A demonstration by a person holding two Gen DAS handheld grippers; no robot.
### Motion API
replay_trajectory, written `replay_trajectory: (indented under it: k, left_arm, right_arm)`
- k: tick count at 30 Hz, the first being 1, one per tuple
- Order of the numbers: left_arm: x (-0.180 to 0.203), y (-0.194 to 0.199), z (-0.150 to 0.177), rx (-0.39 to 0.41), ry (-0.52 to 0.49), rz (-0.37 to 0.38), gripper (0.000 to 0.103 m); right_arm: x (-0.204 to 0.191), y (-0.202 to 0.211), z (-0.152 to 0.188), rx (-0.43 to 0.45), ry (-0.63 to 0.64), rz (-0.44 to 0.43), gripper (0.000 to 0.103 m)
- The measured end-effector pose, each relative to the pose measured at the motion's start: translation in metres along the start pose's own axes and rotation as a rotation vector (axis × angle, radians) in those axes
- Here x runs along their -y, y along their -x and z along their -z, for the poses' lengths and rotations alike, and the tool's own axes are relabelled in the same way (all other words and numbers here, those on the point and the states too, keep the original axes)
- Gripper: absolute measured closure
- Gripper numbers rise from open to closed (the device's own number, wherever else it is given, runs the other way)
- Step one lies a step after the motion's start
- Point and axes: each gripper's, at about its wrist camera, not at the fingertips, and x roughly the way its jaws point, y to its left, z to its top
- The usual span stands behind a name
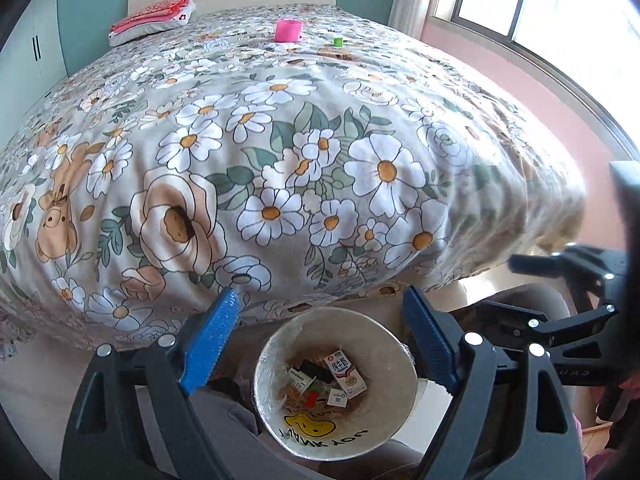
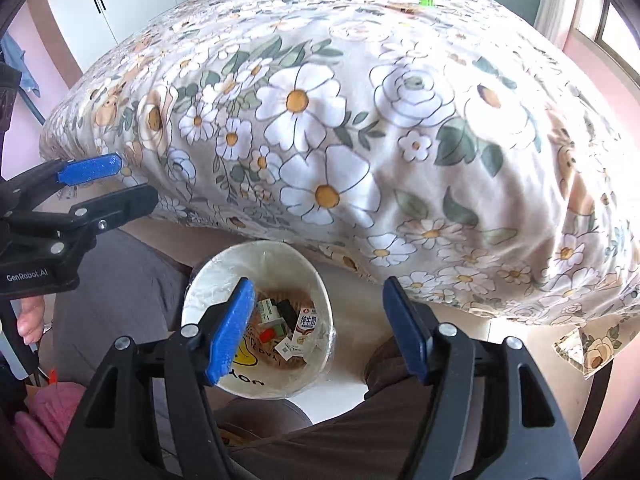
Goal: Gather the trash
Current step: 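Raise both open tools and move toward the pink cup and green toy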
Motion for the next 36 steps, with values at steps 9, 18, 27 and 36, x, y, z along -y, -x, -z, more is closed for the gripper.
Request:
replay_trajectory:
  k: [9,18,27,36]
  left_arm:
    - [-0.004,0.033,-0.066,0.126,-0.014,-0.013,0.012]
    - [-0.015,0.032,-0.131,0.183,-0.052,-0.050,0.011]
    - [-0.027,0.010,-0.199,0.236,-0.094,-0.070,0.011]
    - [-0.052,-0.040,-0.264,0.233,-0.103,-0.085,0.011]
  right_arm:
    - [0.034,0.076,-0.058,0.197,-0.068,0.063,0.029]
    - [0.049,0.106,-0.131,0.319,-0.086,0.089,0.029]
    - [0.074,0.100,-0.207,0.395,-0.145,0.100,0.026]
    - [0.088,0.064,-0.277,0.389,-0.146,0.117,0.026]
